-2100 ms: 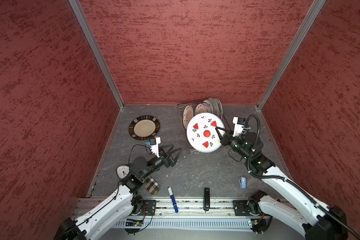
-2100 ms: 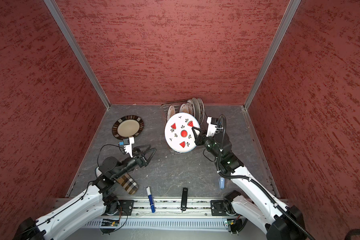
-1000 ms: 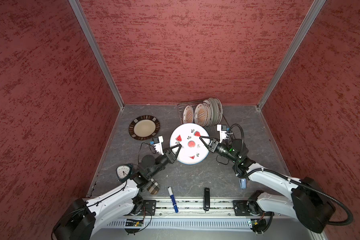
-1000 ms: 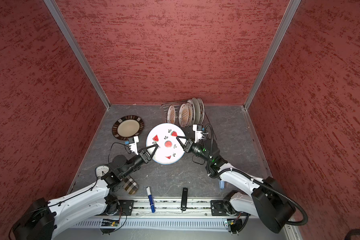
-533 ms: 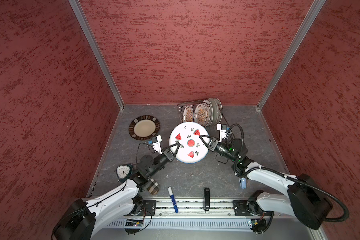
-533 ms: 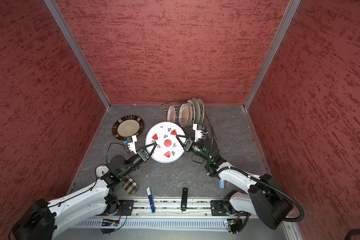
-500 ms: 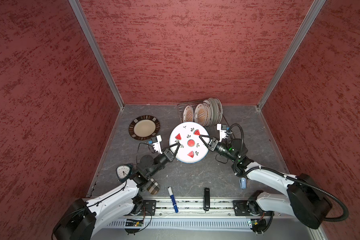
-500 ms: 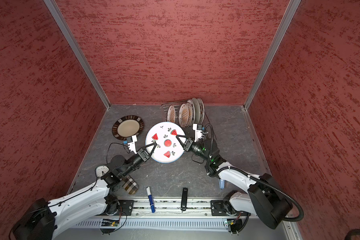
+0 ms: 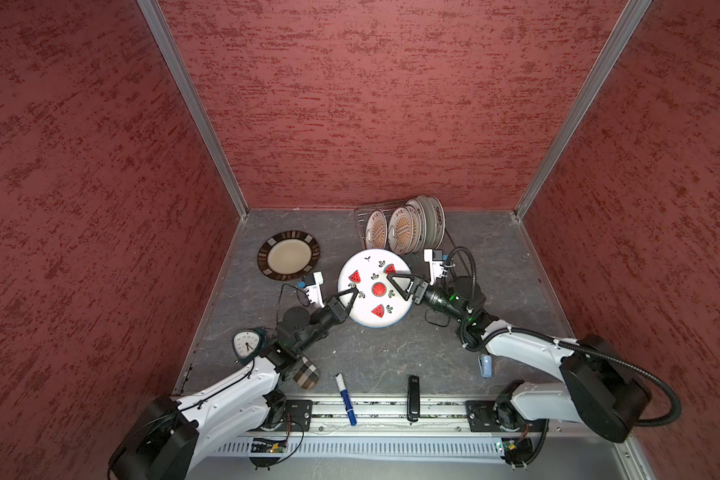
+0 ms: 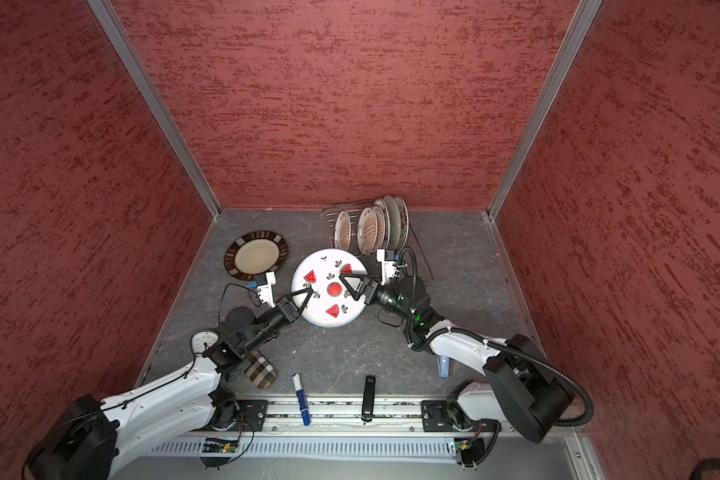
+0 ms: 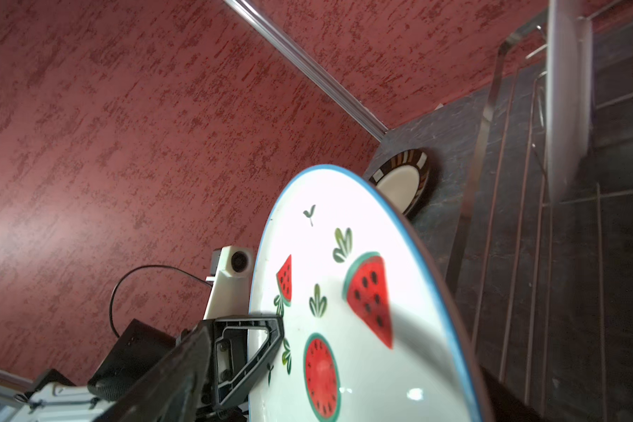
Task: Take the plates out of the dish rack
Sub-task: 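Carry the plate toward the striped plate with the left gripper while the right releases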
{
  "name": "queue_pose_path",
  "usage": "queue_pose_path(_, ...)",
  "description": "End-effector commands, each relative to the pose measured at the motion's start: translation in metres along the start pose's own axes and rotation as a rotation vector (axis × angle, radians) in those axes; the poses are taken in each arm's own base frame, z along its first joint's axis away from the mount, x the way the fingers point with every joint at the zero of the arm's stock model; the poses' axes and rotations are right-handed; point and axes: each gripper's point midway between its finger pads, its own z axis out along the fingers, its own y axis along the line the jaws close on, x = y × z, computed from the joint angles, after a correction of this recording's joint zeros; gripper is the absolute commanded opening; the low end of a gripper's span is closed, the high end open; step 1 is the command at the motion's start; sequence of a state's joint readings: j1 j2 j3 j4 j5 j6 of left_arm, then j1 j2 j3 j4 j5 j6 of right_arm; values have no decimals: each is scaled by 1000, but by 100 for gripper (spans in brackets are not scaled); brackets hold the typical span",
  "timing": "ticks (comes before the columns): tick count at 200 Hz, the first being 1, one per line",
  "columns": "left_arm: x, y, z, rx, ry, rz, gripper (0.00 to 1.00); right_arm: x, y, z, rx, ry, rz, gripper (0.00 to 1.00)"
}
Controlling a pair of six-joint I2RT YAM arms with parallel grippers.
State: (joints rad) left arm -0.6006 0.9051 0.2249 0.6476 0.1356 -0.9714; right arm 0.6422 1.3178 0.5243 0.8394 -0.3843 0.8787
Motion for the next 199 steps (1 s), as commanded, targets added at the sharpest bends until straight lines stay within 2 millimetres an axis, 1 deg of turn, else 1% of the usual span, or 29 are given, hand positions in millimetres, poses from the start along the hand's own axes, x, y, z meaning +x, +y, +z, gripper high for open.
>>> queue_pose_path(1,-22,-21,-5,89,-58,-12,0,-17,34,-2,-84,-48,-79,99)
queue_pose_path(21,-35,-17,-11,79,-94,-22,0,-20,31,-7,-44,-76,-94,99)
queue_pose_path(57,-56,-8,-23,51,-144,-39,0,-25,18,-17,53,-116,-123,99)
queue_pose_path(76,-71,0,-31,31,-187,-57,0,-25,18,-20,61,-122,-139,99)
queue_pose_path(97,-88,10,-40,-8,-241,-73,0,-21,18,-17,70,-96,-171,99)
queue_pose_path(119,-106,20,-49,-51,-291,-81,0,-8,19,-5,84,-29,-236,99)
queue_pose_path(134,-116,28,-54,-80,-321,-90,0,5,22,8,96,31,-273,99)
queue_pose_path(159,-132,40,-60,-102,-362,-121,0,28,28,34,130,105,-385,99)
queue_pose_path(181,-145,55,-66,-156,-407,-136,0,34,32,49,136,100,-424,99)
queue_pose_path(199,-157,67,-71,-208,-452,-139,0,42,33,64,126,137,-430,99)
